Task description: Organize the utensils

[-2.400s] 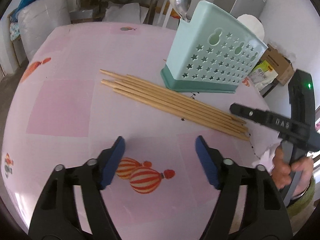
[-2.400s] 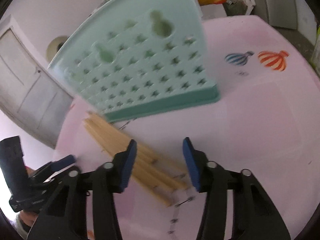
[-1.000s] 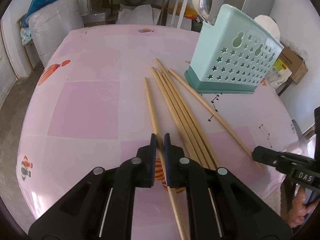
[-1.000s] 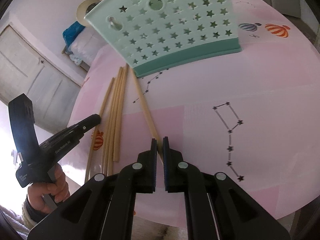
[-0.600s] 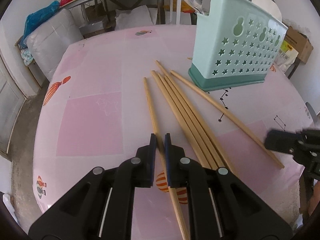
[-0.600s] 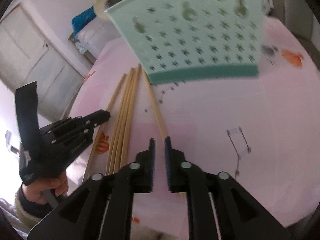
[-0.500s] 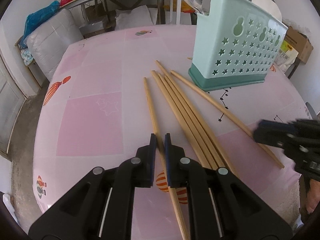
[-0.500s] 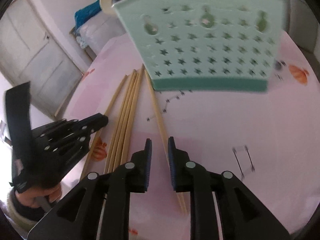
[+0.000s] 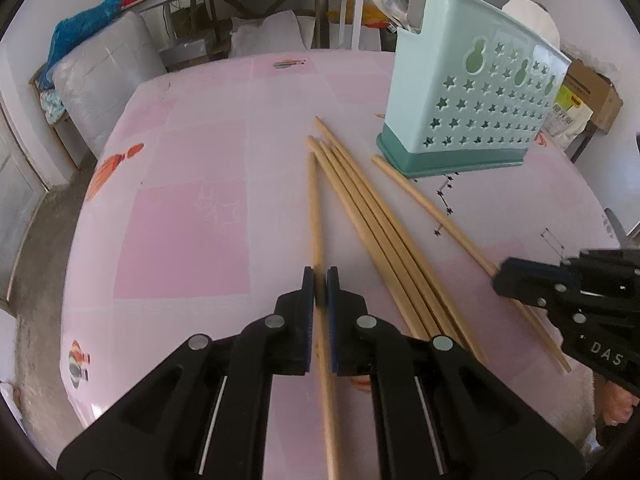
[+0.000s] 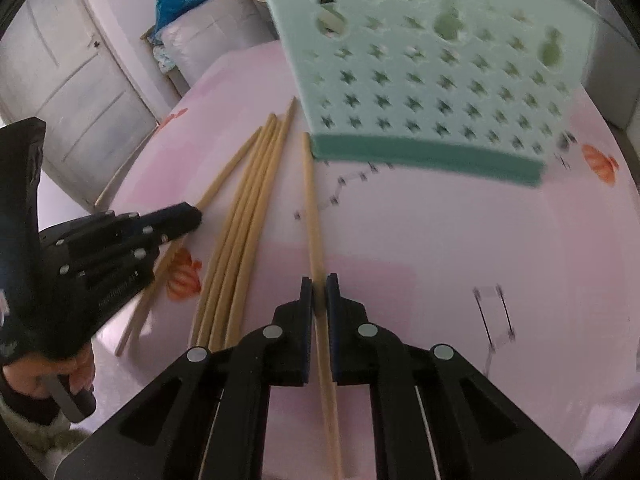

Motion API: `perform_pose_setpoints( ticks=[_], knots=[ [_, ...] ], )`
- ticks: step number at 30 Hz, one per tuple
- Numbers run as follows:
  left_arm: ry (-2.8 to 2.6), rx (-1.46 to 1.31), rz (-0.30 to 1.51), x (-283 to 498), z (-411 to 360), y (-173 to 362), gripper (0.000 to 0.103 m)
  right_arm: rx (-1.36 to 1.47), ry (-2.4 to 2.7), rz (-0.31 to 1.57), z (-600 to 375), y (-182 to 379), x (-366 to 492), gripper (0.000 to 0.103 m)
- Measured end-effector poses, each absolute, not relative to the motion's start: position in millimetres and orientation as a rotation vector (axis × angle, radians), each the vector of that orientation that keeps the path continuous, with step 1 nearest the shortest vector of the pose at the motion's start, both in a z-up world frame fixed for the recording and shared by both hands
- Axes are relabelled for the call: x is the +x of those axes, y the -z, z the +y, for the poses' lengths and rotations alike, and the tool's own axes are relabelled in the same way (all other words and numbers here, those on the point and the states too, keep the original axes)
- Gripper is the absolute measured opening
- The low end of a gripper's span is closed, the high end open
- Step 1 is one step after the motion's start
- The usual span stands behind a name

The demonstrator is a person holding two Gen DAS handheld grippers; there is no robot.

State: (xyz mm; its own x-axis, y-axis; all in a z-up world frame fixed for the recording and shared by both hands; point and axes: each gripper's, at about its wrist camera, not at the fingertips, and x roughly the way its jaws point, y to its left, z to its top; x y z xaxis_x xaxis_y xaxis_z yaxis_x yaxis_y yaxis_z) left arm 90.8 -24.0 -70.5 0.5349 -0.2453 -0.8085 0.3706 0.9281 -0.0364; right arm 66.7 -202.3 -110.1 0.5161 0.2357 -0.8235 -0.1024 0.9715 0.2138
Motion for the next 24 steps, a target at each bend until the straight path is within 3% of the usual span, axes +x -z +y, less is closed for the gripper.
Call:
perform_pose_setpoints(
  ticks=[7,11,24],
  knots=[
    [0.418,0.045,1.015,87,-12,66,0.005,0.195,-0.164,1.040,-219,112,43,0.008],
    [0.393,0.091,0.996,96,-16,66,0.010,0.203,-0.161,1.045,-219,112,45,0.009],
    [0.325,0.247,0.930,111,-37,70,0.009,0.131,-0.130,1.007,-208,112,67,0.008]
  ],
)
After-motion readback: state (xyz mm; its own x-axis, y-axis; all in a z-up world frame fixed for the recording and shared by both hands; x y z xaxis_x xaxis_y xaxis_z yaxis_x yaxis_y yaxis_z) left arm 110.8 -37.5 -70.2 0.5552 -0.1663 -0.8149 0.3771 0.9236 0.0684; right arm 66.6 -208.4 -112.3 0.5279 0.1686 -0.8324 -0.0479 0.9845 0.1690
